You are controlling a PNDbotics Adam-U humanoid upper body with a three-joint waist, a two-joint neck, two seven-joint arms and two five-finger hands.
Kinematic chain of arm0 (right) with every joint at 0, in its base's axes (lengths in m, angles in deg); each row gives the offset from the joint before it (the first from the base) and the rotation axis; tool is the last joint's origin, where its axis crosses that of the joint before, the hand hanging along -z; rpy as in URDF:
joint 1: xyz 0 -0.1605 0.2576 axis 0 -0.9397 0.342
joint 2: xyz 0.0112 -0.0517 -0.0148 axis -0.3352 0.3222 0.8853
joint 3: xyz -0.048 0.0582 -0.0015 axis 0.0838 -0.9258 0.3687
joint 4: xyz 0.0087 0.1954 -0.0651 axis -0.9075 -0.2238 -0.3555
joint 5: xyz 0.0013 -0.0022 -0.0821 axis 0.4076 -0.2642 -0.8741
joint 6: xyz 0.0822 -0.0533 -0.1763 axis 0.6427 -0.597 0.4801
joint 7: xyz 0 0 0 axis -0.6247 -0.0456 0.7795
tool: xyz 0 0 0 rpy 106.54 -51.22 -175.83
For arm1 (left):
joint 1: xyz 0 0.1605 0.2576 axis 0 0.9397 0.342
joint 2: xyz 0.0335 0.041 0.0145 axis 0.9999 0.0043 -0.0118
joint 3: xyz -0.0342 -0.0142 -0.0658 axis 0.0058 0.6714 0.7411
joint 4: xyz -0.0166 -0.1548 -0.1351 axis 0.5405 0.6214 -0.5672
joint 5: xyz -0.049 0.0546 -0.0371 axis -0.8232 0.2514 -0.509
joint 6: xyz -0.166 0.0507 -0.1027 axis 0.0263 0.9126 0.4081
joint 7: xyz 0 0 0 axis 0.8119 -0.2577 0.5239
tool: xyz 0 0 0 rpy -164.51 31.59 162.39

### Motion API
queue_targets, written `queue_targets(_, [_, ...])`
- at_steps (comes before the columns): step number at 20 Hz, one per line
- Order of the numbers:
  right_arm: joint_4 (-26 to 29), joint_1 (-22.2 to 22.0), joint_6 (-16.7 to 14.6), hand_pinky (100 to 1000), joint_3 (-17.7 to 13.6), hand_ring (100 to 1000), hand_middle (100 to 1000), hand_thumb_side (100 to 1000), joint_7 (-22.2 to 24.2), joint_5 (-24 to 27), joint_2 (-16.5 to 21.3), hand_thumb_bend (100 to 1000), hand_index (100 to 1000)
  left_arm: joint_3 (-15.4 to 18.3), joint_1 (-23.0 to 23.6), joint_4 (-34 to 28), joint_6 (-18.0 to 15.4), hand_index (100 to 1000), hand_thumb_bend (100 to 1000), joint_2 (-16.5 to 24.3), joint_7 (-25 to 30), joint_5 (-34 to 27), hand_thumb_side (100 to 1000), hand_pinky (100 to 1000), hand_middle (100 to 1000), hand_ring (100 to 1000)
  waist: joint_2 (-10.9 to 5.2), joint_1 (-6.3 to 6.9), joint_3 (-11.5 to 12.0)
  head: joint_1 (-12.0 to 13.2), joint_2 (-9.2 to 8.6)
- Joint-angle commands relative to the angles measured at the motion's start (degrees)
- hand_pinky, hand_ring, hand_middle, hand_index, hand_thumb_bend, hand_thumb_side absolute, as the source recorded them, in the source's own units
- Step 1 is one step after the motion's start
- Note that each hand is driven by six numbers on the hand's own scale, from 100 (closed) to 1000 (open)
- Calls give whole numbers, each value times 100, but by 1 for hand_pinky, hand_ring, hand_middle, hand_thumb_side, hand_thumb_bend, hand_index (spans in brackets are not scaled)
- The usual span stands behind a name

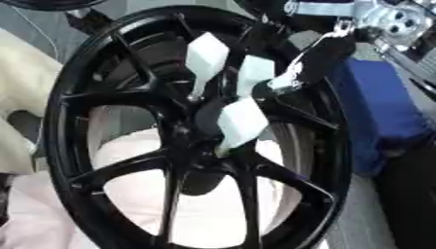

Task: Pull the pin out of the wheel hub.

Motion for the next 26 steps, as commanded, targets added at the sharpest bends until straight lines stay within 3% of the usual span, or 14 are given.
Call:
queue_targets(1, [-14,47,11,772,-48,782,610,327,36,-104,92,629,694,24,-61,-86,18,704,146,54,-1,19,648,969,516,571,-87,30,-5,-40,-84])
queue_targets(16, [-45,55,79,748,-10,737,569,331,60,-93,42,581,630,44,-59,-86,41,704,148,18,-22,37,650,971,516,572,-90,29,-3,-62,-164])
queue_targets(21, [-60,55,132,743,7,714,558,310,-10,2,30,549,613,56,-54,-86,45,704,149,5,-35,39,651,971,516,572,-89,26,15,-71,-167])
queue_targets(26, [-68,61,190,735,15,686,531,230,-57,129,14,462,577,68,-50,-86,51,705,147,-1,-52,44,652,972,516,573,-87,20,34,-72,-162])
